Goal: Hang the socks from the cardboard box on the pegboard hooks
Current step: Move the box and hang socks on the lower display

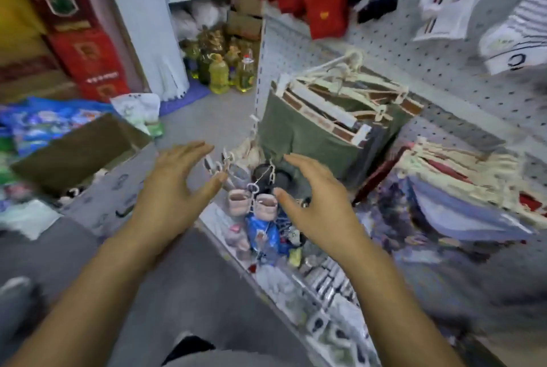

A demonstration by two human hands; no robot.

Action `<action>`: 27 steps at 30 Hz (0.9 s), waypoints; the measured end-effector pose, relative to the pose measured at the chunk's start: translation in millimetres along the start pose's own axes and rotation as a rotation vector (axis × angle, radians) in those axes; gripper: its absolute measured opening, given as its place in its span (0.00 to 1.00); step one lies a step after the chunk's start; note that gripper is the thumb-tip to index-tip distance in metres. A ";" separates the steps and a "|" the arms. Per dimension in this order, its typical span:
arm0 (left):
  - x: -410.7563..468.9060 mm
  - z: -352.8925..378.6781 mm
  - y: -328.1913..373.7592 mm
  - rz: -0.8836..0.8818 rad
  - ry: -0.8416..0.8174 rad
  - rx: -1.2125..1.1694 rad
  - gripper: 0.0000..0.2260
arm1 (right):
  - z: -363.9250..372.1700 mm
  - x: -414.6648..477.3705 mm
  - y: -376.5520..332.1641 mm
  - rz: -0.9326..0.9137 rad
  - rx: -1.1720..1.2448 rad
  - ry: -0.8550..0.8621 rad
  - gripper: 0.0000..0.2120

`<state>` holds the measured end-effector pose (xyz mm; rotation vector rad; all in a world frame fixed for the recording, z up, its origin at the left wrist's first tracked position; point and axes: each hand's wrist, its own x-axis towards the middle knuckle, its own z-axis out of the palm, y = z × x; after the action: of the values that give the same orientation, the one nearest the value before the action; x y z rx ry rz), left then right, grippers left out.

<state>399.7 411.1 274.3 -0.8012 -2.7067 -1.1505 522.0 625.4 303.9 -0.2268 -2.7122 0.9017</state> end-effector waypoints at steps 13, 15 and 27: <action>-88.8 -102.4 -210.6 -0.445 -0.074 0.220 0.24 | 222.0 50.0 -75.7 0.029 0.109 -0.389 0.18; -92.8 -108.6 -230.4 -0.514 -0.056 0.214 0.25 | 241.1 62.4 -83.4 0.018 0.099 -0.454 0.18; -45.3 -123.3 -352.1 -0.818 0.031 0.185 0.26 | 374.0 215.0 -104.6 -0.114 0.069 -0.722 0.17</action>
<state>247.9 102.7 122.5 0.4027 -3.1174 -0.9451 197.2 381.9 124.4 0.3343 -3.2727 1.2231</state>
